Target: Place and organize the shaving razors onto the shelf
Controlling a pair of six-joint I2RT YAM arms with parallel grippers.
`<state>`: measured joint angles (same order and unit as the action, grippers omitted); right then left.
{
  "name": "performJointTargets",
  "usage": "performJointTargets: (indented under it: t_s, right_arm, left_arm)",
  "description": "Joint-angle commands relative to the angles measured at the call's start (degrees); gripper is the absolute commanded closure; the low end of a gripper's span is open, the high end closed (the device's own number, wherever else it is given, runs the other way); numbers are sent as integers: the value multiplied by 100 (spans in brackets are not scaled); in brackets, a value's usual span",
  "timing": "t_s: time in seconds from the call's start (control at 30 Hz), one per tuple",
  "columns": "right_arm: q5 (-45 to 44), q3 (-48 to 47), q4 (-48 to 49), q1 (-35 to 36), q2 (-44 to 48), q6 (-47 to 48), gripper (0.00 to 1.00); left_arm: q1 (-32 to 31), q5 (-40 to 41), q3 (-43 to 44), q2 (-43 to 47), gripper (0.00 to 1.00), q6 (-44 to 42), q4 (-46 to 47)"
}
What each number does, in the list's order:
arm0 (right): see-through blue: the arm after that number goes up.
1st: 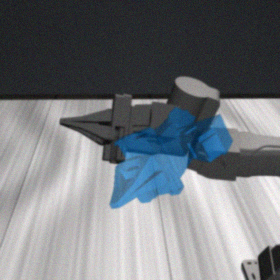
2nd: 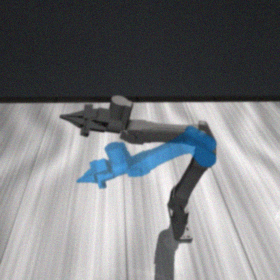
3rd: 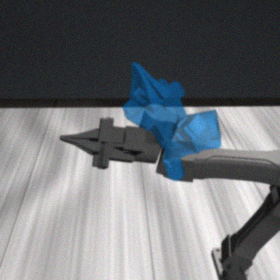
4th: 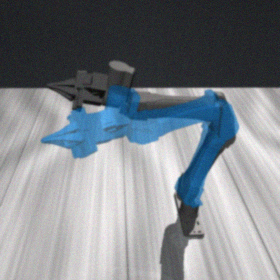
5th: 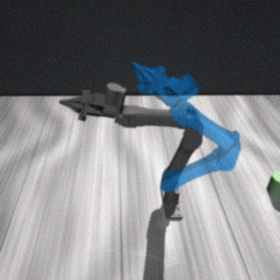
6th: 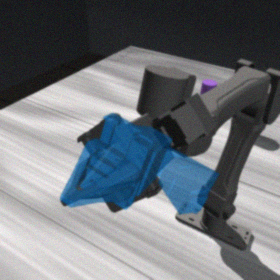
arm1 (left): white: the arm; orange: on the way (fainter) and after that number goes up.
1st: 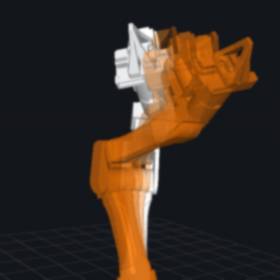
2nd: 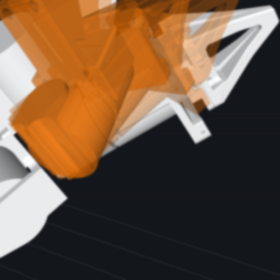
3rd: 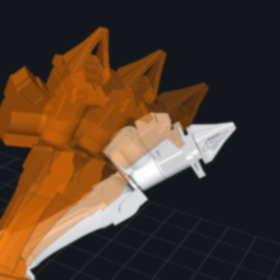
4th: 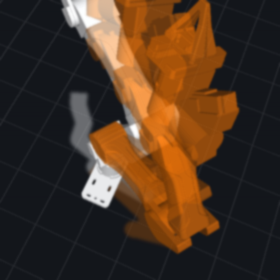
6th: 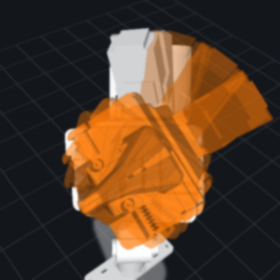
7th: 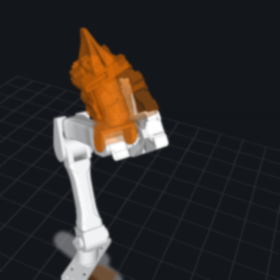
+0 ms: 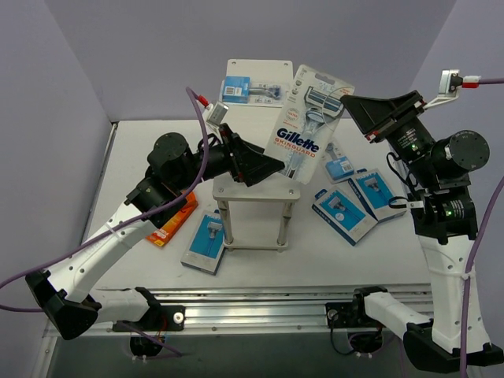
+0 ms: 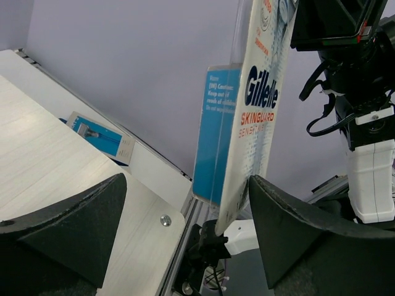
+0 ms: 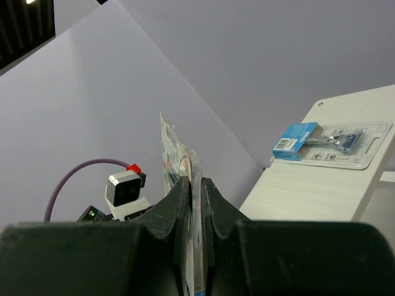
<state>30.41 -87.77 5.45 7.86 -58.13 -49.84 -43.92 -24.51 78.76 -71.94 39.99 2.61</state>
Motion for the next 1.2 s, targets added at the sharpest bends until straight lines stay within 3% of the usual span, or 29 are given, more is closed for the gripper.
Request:
performJointTargets:
  t_s: [0.0, 0.03, 0.1, 0.23, 0.4, 0.57, 0.73, 0.8, 0.83, 0.97, 1.03, 1.17]
  right_arm:
    - [210, 84, 641, -12, 82, -192, 100]
    - [219, 163, 685, -12, 108, -201, 100]
    - [228, 277, 781, -12, 135, -288, 100]
    - [202, 444, 861, -12, 179, -298, 100]
    - [158, 541, 879, -12, 214, -289, 100]
    - [96, 541, 808, -12, 258, -219, 100]
    - [184, 576, 738, -12, 214, -184, 100]
    - [219, 585, 712, -12, 197, -166, 100]
    - [167, 585, 633, -12, 197, -149, 89]
    - [-26, 603, 448, -12, 214, -17, 73]
    - [-236, 594, 325, -12, 284, 115, 59]
    - [-413, 568, 158, -12, 372, 308, 50]
  left_arm:
    - [-29, 166, 192, 84, 12, -237, 81]
    - [-29, 105, 157, 110, 19, -159, 247]
    - [-29, 78, 131, 137, 25, -80, 423]
    - [-29, -71, 43, 172, 27, 184, 1020]
    - [-29, -405, 183, 49, 56, 246, 943]
    - [-29, -274, 210, 136, 67, -112, 443]
    - [-29, 384, 552, 295, 92, -868, -881]
    - [-29, 639, 877, 348, 97, -1308, -1287]
    - [-29, 963, 1017, 356, 98, -1457, -1707]
    - [-29, 1754, 1755, 444, 98, -2352, -2528]
    - [-29, 2133, 1966, 470, 98, -2670, -2930]
    - [-37, 3099, 2450, 436, 98, -3888, -3416]
